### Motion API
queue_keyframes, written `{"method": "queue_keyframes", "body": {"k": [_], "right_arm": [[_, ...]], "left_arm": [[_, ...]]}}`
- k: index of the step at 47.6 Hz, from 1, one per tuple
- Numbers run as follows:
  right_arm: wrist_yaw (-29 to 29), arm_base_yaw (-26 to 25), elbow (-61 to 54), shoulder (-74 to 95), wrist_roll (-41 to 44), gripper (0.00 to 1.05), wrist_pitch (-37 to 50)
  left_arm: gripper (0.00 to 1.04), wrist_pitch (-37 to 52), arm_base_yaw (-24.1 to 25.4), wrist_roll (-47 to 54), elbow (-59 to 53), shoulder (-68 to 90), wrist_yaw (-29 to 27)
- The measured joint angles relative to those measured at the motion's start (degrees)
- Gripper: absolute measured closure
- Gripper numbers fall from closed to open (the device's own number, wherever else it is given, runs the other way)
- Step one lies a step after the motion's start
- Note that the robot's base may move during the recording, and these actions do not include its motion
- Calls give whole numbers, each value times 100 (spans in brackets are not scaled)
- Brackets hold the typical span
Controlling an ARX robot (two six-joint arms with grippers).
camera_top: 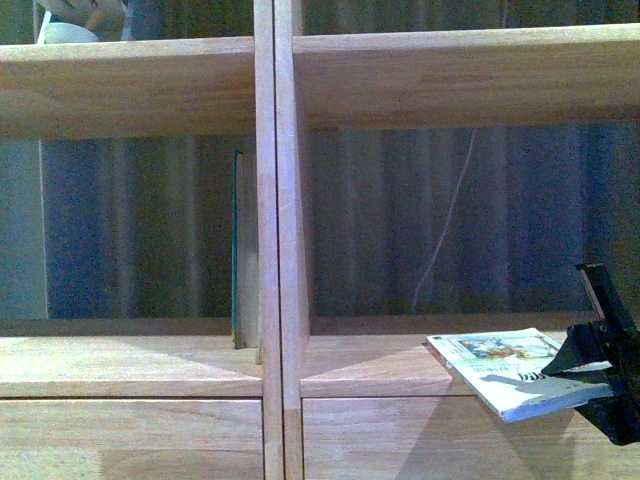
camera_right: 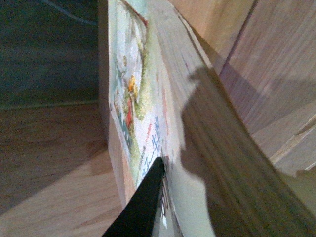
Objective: Organize books on shelf
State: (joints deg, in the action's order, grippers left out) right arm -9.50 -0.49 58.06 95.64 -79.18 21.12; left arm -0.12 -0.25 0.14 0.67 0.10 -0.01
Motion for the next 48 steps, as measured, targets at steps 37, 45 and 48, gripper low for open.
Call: {"method": "queue_keyframes", "body": {"k": [37, 45, 48], "right_arm": [[-2444, -234, -1158, -3427, 1729, 90, 629], [-2361, 236, -1252, -3755, 1886, 90, 614], [-2227, 553, -1252, -3818, 2031, 90, 535]], "left_arm": [[7, 0, 0, 0, 0, 0, 0], [7, 0, 0, 0, 0, 0, 0], [7, 0, 0, 0, 0, 0, 0]]}}
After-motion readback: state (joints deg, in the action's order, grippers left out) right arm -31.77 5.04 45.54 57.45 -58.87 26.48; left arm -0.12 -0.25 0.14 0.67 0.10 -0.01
